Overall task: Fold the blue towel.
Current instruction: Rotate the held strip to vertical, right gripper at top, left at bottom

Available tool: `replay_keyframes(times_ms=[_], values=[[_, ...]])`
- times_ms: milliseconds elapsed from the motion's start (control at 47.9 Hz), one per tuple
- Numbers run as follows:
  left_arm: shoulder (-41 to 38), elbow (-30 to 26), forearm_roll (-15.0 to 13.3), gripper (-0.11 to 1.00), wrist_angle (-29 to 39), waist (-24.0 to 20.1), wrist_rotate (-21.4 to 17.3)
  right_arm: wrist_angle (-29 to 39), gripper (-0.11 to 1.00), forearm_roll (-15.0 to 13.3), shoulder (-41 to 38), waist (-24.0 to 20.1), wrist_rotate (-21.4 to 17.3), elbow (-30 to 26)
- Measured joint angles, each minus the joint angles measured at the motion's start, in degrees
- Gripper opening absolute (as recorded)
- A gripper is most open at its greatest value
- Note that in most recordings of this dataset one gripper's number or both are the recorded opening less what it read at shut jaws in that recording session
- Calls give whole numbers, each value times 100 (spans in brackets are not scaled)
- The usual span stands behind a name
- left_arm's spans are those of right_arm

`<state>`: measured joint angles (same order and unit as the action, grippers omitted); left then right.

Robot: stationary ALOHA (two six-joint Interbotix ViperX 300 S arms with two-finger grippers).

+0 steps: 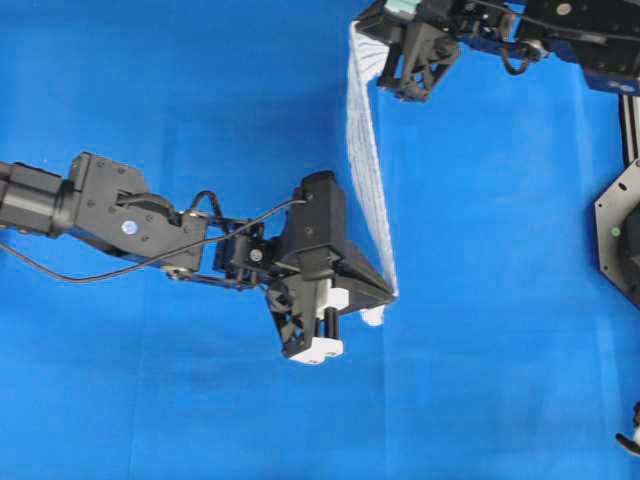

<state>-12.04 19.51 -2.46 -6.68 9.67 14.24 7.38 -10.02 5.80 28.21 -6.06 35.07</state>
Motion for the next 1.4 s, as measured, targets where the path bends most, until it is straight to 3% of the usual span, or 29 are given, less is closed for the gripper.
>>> replay_keyframes(times_ms=[397, 626, 1023, 1399], values=[[-185, -202, -9, 1, -9, 0, -9, 53, 2, -44, 439, 185, 0, 387], [-185, 26, -9, 1, -229, 0, 0, 62, 2, -114, 325, 185, 0, 334], [123, 1063, -88, 1, -1266, 0, 272, 70, 2, -123, -642, 149, 9, -431], [264, 1494, -149, 1, -1406, 35, 290, 70, 2, -123, -1415, -18, 26, -1090]])
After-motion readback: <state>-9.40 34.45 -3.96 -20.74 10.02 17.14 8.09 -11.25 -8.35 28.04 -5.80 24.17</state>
